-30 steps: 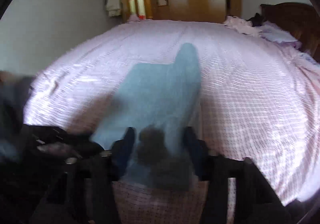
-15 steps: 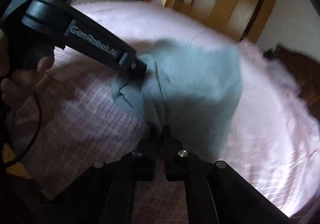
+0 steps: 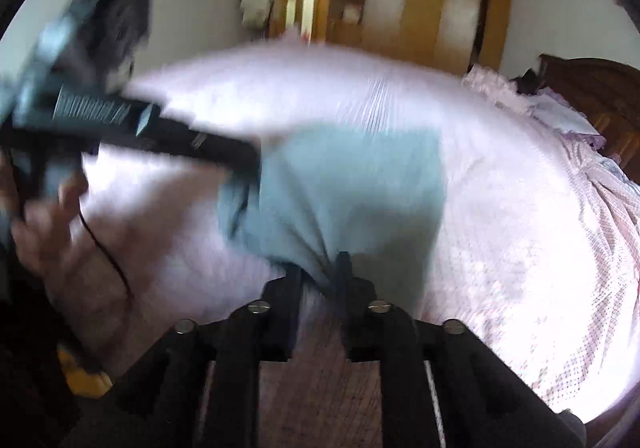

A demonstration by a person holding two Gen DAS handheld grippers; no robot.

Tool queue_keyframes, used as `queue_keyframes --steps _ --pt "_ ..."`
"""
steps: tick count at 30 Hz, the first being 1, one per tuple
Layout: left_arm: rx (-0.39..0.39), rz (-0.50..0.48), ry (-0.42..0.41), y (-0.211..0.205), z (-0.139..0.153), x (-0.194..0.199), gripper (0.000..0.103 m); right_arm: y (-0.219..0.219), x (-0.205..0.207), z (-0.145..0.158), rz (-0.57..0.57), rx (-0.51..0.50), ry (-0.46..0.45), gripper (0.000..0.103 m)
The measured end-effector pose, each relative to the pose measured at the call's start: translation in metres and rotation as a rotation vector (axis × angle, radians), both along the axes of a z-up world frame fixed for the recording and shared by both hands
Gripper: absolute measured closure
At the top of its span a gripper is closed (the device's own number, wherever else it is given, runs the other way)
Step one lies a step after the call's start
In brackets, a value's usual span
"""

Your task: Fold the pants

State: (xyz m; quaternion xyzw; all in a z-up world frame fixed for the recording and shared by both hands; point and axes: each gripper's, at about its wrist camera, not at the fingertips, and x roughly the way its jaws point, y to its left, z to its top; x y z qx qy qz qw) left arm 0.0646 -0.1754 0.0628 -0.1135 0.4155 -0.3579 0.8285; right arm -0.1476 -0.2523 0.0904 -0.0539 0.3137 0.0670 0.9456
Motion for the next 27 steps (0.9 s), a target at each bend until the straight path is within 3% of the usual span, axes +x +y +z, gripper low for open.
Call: queue_keyframes --steps 3,6,8,11,14,16,20,23,24,25,27 --pt "-0.103 0.007 -0.066 0.019 0.021 -0.007 0.064 -0.011 0.012 0.022 -0.028 0.058 -0.062 0.081" --pt "-0.231 0.022 -0.086 0.033 0.034 -0.001 0.064 -0.012 0.030 0.017 -0.027 0.069 -0.019 0.081" --pt "-0.241 0.037 -0.080 0.034 0.034 0.007 0.064 -0.012 0.042 0.005 -0.015 0.070 0.030 0.081" --pt "0.021 0.050 -0.099 0.005 0.013 0.031 0.064 -0.003 0.041 -0.023 0.028 0.068 0.157 0.081" --pt "0.214 0.019 -0.033 -0.019 -0.025 0.036 0.069 0.009 0.029 -0.037 0.078 -0.046 0.200 0.082" --pt "0.254 0.002 -0.071 -0.025 -0.035 0.019 0.069 0.013 0.017 -0.038 0.095 -0.086 0.209 0.089" --pt "0.261 0.000 -0.103 -0.022 -0.037 -0.004 0.069 -0.008 0.001 -0.023 0.095 -0.018 0.209 0.096" --pt "0.288 0.005 -0.191 -0.018 -0.027 -0.021 0.069 -0.021 -0.020 0.008 0.075 -0.023 0.078 0.095" --pt "0.257 -0.003 -0.217 -0.014 -0.021 -0.028 0.068 -0.020 -0.026 0.017 0.087 -0.027 0.032 0.082" --pt "0.227 -0.007 -0.222 -0.010 -0.016 -0.033 0.067 -0.013 -0.030 0.025 0.117 -0.028 -0.028 0.059" --pt "0.157 -0.009 -0.208 -0.003 -0.012 -0.039 0.066 0.000 -0.016 0.020 0.162 -0.056 -0.048 0.045"
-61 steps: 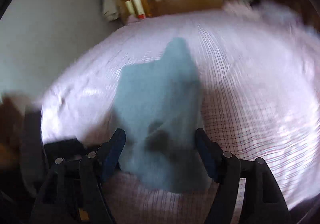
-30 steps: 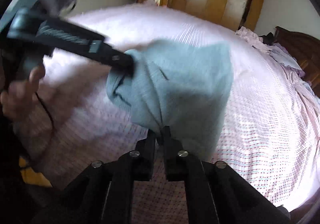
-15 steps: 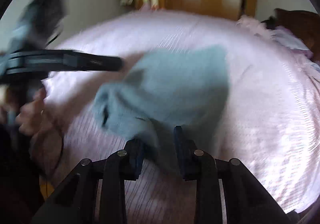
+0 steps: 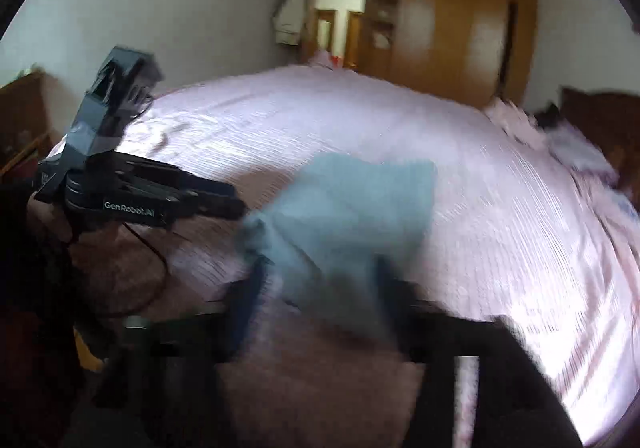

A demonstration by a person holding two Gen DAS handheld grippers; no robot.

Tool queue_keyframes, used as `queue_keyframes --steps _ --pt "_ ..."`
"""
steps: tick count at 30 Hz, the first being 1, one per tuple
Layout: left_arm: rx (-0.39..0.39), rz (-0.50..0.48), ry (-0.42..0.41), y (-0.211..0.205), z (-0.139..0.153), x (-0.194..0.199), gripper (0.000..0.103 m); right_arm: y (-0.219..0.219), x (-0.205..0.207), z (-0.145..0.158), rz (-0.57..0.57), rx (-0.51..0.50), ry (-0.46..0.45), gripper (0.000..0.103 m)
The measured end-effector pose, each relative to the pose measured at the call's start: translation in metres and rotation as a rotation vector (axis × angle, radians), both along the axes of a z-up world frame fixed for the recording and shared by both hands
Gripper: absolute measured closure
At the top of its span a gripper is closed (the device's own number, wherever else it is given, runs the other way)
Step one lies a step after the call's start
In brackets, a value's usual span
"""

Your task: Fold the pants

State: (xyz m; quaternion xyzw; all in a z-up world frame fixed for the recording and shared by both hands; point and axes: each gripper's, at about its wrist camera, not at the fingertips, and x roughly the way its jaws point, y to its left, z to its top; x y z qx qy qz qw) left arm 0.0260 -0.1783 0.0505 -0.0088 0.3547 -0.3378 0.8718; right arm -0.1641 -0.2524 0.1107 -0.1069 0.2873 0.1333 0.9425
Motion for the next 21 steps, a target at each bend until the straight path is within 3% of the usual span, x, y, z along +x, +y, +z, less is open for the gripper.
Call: queue_keyframes --steps 2,3,4,6,10,12,16,19,21 --pt "-0.010 -0.015 0.009 -0.002 -0.002 -0.003 0.066 0.022 0.015 -0.015 0.015 -0.091 0.006 0.050" --pt "0.007 -0.015 0.010 -0.003 -0.003 -0.003 0.066 0.036 0.023 -0.027 0.027 -0.161 -0.006 0.071" --pt "0.022 -0.011 0.018 -0.006 -0.007 -0.003 0.066 0.046 0.031 -0.038 0.028 -0.223 0.003 0.102" --pt "-0.011 -0.018 0.050 -0.010 -0.012 0.002 0.066 0.045 0.034 -0.052 0.032 -0.263 0.046 0.103" --pt "-0.044 0.009 0.098 -0.010 -0.016 0.016 0.066 0.027 0.014 -0.041 0.084 -0.226 0.061 0.103" --pt "-0.113 -0.017 0.173 -0.006 -0.021 0.024 0.061 0.015 0.011 -0.043 0.082 -0.232 0.125 0.103" --pt "-0.234 -0.031 0.287 0.005 -0.028 0.035 0.062 0.007 0.016 -0.056 0.069 -0.267 0.178 0.103" --pt "-0.374 -0.148 0.391 0.023 -0.027 0.035 0.062 0.006 0.020 -0.059 0.079 -0.272 0.191 0.103" --pt "-0.444 -0.140 0.370 0.042 -0.020 0.033 0.061 0.008 0.019 -0.057 0.096 -0.264 0.191 0.103"
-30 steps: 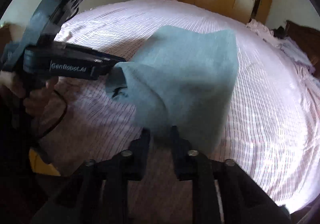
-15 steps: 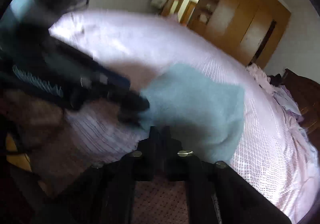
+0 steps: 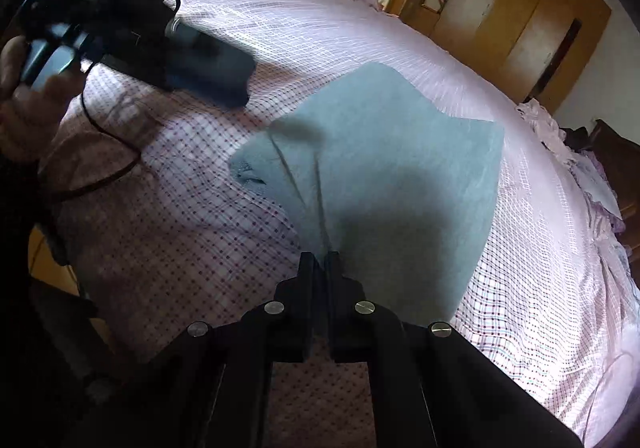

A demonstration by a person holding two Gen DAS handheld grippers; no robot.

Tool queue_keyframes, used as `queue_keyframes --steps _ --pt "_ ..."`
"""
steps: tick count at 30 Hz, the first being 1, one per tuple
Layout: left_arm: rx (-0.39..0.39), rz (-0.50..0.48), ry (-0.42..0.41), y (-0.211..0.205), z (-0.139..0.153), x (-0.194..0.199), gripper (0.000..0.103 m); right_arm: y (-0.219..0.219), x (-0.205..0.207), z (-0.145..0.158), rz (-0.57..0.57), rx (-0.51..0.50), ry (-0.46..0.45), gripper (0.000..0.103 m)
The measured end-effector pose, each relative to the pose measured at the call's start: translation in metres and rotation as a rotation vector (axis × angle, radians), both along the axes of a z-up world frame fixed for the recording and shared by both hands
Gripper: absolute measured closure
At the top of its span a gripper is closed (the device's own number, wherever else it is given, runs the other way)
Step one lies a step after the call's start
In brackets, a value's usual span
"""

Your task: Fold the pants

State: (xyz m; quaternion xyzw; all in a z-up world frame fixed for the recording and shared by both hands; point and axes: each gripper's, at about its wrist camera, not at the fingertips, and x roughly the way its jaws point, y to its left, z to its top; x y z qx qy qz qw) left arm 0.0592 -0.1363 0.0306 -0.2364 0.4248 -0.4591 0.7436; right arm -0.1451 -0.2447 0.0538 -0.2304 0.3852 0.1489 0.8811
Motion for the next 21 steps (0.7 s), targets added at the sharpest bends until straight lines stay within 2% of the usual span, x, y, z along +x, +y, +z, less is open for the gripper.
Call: queue_keyframes --steps 2,4,5,7,9,10,12,14,15,17,18,20,21 --pt "0.017 0.062 -0.009 0.009 0.005 0.005 0.062 0.000 -0.008 0.006 0.026 0.026 -0.036 0.102" --pt "0.113 0.121 -0.038 0.005 0.009 0.013 0.062 -0.006 -0.015 0.017 0.016 0.082 -0.065 0.098" --pt "0.186 0.146 -0.080 -0.002 0.014 0.014 0.063 -0.015 -0.017 0.028 -0.004 0.169 -0.085 0.097" --pt "0.328 0.183 -0.179 -0.020 0.021 0.011 0.069 -0.037 -0.013 0.054 -0.086 0.356 -0.149 0.085" --pt "0.476 0.137 -0.257 -0.049 0.019 -0.001 0.085 -0.055 0.000 0.069 -0.162 0.469 -0.195 0.081" --pt "0.517 0.115 -0.280 -0.061 0.016 -0.010 0.085 -0.061 0.018 0.074 -0.197 0.499 -0.197 0.081" --pt "0.592 0.107 -0.333 -0.075 0.006 -0.030 0.091 -0.057 0.049 0.074 -0.226 0.430 -0.200 0.081" --pt "0.620 0.125 -0.349 -0.079 -0.001 -0.040 0.091 -0.052 0.094 0.059 -0.247 0.340 -0.159 0.082" --pt "0.625 0.138 -0.332 -0.079 -0.006 -0.040 0.091 -0.055 0.113 0.050 -0.269 0.328 -0.119 0.082" --pt "0.610 0.148 -0.294 -0.077 -0.014 -0.036 0.090 -0.067 0.162 0.017 -0.357 0.322 0.007 0.091" --pt "0.602 0.152 -0.287 -0.075 -0.016 -0.035 0.090 -0.070 0.175 0.006 -0.381 0.321 0.036 0.092" --pt "0.605 0.162 -0.296 -0.075 -0.018 -0.035 0.090 -0.070 0.195 -0.008 -0.392 0.296 0.047 0.092" --pt "0.609 0.166 -0.298 -0.076 -0.018 -0.035 0.090 -0.064 0.202 -0.008 -0.397 0.233 0.034 0.093"
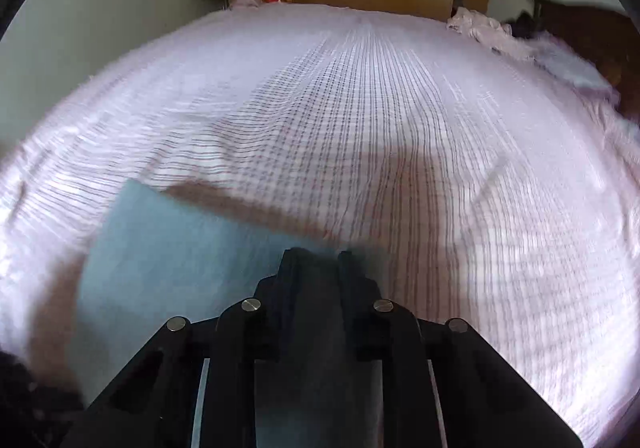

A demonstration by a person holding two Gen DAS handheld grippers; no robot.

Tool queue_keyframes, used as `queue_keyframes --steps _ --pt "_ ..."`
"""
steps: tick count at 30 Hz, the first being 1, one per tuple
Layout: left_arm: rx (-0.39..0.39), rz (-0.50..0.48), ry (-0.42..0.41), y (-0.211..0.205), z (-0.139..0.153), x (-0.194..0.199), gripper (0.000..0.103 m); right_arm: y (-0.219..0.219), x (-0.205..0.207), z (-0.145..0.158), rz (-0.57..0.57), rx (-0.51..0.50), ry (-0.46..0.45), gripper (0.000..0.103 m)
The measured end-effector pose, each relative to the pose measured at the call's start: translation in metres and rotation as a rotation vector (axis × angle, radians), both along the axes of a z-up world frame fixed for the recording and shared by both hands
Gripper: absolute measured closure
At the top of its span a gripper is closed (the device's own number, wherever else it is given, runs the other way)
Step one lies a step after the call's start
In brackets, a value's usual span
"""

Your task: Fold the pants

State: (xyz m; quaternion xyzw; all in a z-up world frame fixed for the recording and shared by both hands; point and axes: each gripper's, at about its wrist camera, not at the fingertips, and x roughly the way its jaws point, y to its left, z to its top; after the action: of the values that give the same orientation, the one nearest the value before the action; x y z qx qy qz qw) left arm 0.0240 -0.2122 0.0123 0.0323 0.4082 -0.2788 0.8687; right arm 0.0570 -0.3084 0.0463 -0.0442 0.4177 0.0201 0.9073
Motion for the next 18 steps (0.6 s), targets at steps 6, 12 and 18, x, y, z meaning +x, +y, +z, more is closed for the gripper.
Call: queue_keyframes --steps 6,12,18 --pt "-0.014 0.008 0.011 -0.011 -0.003 0.000 0.090 -0.002 0.007 0.008 -0.039 -0.061 -0.007 0.097" --pt "-0.039 0.015 0.034 0.001 -0.002 0.005 0.087 -0.012 -0.080 0.054 -0.034 0.065 -0.109 0.097" --pt "-0.046 0.017 0.027 0.016 -0.001 -0.001 0.086 -0.037 -0.136 0.008 -0.112 0.122 0.075 0.097"
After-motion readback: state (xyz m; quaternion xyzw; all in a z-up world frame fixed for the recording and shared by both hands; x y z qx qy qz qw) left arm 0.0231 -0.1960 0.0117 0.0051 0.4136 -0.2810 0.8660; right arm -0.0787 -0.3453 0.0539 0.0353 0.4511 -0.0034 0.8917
